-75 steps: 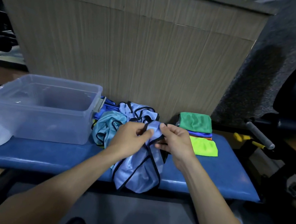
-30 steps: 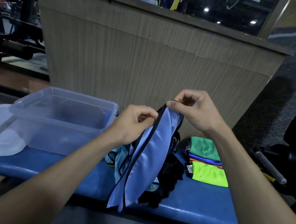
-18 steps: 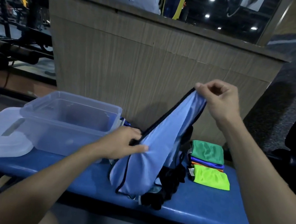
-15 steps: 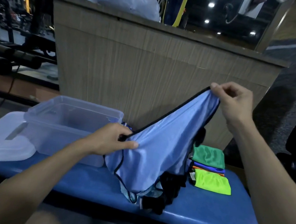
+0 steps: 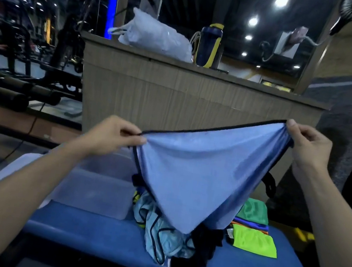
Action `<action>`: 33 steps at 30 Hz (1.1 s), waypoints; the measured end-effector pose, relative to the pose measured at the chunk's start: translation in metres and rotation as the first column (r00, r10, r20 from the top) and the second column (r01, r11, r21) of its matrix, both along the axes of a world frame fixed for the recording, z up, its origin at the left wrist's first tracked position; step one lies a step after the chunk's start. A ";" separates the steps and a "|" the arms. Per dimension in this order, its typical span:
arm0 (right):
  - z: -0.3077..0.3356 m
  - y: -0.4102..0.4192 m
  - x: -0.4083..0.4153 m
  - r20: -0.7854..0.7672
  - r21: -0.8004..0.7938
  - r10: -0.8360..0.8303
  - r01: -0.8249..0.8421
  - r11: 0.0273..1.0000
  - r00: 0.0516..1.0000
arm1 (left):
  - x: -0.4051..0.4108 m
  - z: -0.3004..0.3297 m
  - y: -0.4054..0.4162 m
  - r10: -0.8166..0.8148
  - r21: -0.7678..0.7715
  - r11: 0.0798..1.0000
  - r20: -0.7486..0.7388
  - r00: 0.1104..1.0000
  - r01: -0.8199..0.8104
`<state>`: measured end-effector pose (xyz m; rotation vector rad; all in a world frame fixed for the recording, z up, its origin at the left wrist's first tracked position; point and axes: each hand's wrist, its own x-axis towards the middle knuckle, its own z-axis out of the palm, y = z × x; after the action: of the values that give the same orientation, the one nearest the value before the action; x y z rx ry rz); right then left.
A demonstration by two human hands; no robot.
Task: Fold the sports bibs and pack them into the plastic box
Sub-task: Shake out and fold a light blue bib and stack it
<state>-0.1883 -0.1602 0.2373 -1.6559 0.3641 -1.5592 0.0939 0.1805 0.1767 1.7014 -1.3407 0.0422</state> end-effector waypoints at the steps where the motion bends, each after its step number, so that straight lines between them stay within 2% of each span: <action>1: 0.000 -0.002 -0.004 0.022 0.028 0.015 -0.015 0.999 1.000 | -0.005 0.024 0.004 -0.016 -0.133 0.991 -0.085 0.996 0.004; 2: 0.000 -0.003 -0.008 0.049 0.051 0.040 -0.042 0.998 0.998 | -0.010 0.047 0.007 -0.050 -0.241 0.970 -0.145 0.988 0.014; 4: 0.001 -0.001 -0.013 0.113 0.115 0.110 -0.123 0.986 0.988 | -0.026 0.092 0.015 -0.126 -0.355 0.934 -0.189 0.974 0.052; 7: 0.004 -0.003 -0.018 0.207 0.221 0.226 -0.270 0.937 0.952 | -0.048 0.135 0.026 -0.274 -0.354 0.912 -0.154 0.949 0.206; 10: 0.009 -0.008 -0.024 0.243 0.249 0.316 -0.374 0.893 0.917 | -0.052 0.152 0.029 -0.366 -0.321 0.903 -0.220 0.904 0.287; 11: 0.009 -0.008 -0.025 0.252 0.255 0.333 -0.394 0.883 0.909 | -0.048 0.151 0.028 -0.305 -0.295 0.926 -0.218 0.927 0.236; 13: 0.007 -0.008 -0.027 0.241 0.258 0.333 -0.390 0.884 0.912 | -0.033 0.144 0.023 0.035 -0.170 0.985 0.010 0.999 -0.033; 14: 0.006 -0.007 -0.027 0.224 0.261 0.319 -0.372 0.891 0.921 | -0.025 0.137 0.020 0.210 -0.132 0.973 0.159 0.965 -0.190; 15: 0.005 -0.006 -0.026 0.198 0.263 0.302 -0.347 0.900 0.933 | -0.018 0.127 0.016 0.320 -0.135 0.946 0.261 0.911 -0.294; 16: 0.004 -0.006 -0.025 0.174 0.262 0.281 -0.320 0.911 0.944 | -0.009 0.116 0.013 0.369 -0.160 0.929 0.301 0.879 -0.335; 22: -0.005 -0.004 -0.018 0.148 0.226 0.243 -0.272 0.935 0.959 | 0.009 0.075 -0.002 0.370 -0.276 0.905 0.134 0.919 -0.324; 26: -0.012 -0.009 -0.018 0.099 0.121 0.197 -0.208 0.971 0.975 | 0.009 0.069 -0.005 0.272 -0.323 0.907 -0.040 0.961 -0.270; 30: -0.023 -0.017 -0.021 -0.092 -0.023 0.095 -0.098 0.995 0.991 | 0.006 0.067 -0.010 0.164 -0.377 0.898 -0.189 0.968 -0.226; 33: -0.034 -0.022 -0.023 -0.309 -0.195 -0.058 -0.003 0.981 0.949 | 0.009 0.065 -0.011 0.166 -0.384 0.896 -0.176 0.970 -0.223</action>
<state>-0.2109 -0.1818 0.2033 -2.0677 0.4119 -1.3859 0.1031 0.1696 0.2418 1.4492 -0.9727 0.2912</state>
